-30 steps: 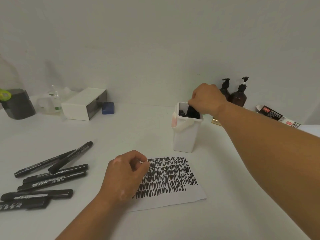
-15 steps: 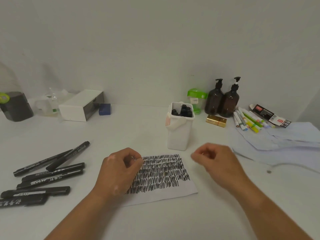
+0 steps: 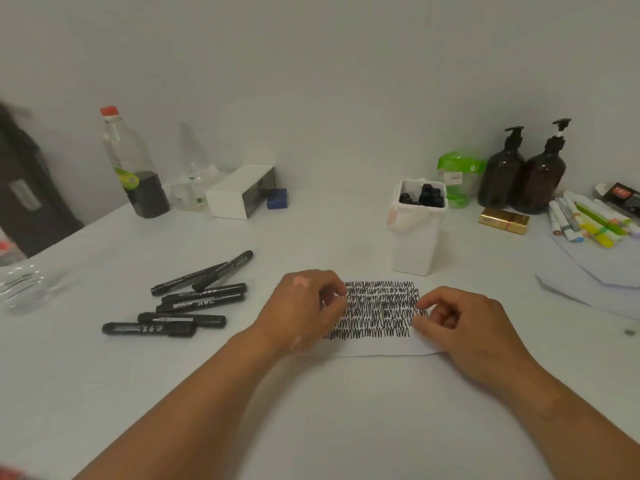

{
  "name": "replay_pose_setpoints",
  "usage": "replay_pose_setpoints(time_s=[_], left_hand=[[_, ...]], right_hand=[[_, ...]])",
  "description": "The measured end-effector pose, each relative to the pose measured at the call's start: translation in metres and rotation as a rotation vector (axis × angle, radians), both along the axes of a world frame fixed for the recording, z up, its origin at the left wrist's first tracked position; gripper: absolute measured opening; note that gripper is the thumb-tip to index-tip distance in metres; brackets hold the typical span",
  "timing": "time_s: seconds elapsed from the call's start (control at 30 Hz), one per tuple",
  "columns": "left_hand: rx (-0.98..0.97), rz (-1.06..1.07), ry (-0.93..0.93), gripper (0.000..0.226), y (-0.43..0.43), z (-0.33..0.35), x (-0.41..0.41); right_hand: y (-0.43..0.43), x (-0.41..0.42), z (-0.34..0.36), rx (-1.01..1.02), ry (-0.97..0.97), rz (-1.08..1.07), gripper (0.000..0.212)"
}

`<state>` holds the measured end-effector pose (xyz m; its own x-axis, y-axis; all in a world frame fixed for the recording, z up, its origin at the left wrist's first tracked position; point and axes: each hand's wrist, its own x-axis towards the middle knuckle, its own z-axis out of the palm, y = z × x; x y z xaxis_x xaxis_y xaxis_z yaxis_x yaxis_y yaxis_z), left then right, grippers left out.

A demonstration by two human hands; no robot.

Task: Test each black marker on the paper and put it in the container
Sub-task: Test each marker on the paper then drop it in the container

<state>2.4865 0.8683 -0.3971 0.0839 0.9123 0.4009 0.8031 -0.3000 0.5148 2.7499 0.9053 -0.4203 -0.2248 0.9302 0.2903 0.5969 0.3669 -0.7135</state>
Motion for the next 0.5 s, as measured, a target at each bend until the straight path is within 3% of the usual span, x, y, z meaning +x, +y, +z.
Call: replay_pose_setpoints(time_s=[0.1, 0.3, 0.5], left_hand=[[0.009, 0.014, 0.184, 0.012, -0.026, 0.010, -0.038], [-0.101, 0.350, 0.420, 0.030, -0.086, 0.016, -0.151], [-0.244, 0.427, 0.539, 0.063, -0.102, -0.009, -0.192]], right_hand=[[-0.002, -0.004, 0.001, 0.015, -0.031, 0.037, 0.021], [-0.010, -0.014, 0.005, 0.035, -0.026, 0.082, 0.019], [-0.014, -0.017, 0.004, 0.033, -0.033, 0.096, 0.019]])
